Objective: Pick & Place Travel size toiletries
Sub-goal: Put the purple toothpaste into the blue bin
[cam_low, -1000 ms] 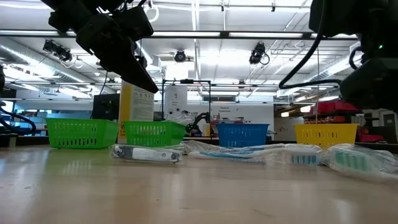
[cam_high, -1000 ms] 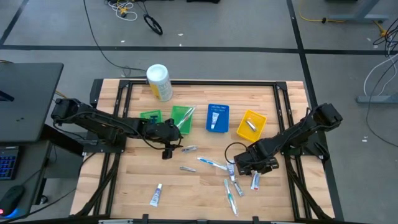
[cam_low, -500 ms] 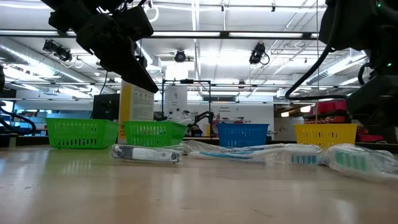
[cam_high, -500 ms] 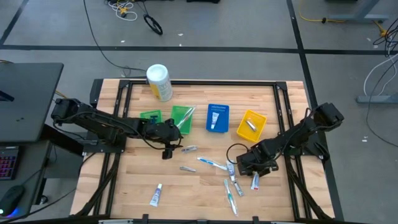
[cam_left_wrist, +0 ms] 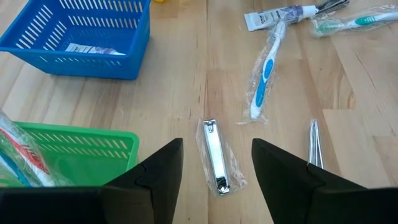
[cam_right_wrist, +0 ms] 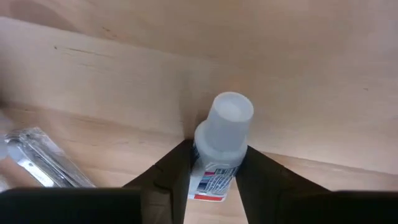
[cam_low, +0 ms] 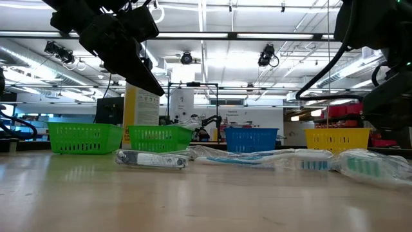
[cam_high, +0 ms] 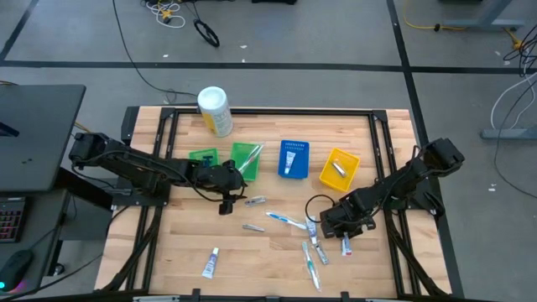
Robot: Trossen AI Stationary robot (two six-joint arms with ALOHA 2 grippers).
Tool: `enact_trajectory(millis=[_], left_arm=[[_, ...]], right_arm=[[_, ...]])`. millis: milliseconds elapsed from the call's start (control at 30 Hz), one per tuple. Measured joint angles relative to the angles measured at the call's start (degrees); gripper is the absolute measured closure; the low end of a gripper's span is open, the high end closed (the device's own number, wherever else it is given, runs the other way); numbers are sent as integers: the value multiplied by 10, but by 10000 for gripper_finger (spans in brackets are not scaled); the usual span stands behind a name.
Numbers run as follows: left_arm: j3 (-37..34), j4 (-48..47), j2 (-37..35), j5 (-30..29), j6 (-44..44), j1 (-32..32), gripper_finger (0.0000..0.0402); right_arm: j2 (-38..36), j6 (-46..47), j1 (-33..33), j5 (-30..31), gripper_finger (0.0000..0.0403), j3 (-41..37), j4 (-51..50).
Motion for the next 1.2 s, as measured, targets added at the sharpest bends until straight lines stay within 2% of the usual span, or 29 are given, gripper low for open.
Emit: enact_trajectory(millis=[200, 300, 500, 733, 900, 1033, 1200], left_arm=[[0, 0, 0, 0, 0, 0, 200], [0, 0, 0, 0, 0, 0, 200], [0, 0, 0, 0, 0, 0, 200], [0, 0, 0, 0, 0, 0, 200], [0, 0, 0, 0, 6, 0, 200], [0, 0, 0, 0, 7, 0, 200], [0, 0, 0, 0, 7, 0, 200]], right_arm=[[-17, -17, 0, 35, 279, 5, -9], [-34, -23, -1, 94, 280, 4, -9], [-64, -70, -6, 258, 280, 4, -3], [-67, -162, -38, 343, 283, 4, 29], [-67, -284, -69, 417, 287, 4, 141], [-67, -424, -105, 456, 287, 5, 278], [-67, -571, -166, 495, 287, 5, 403]])
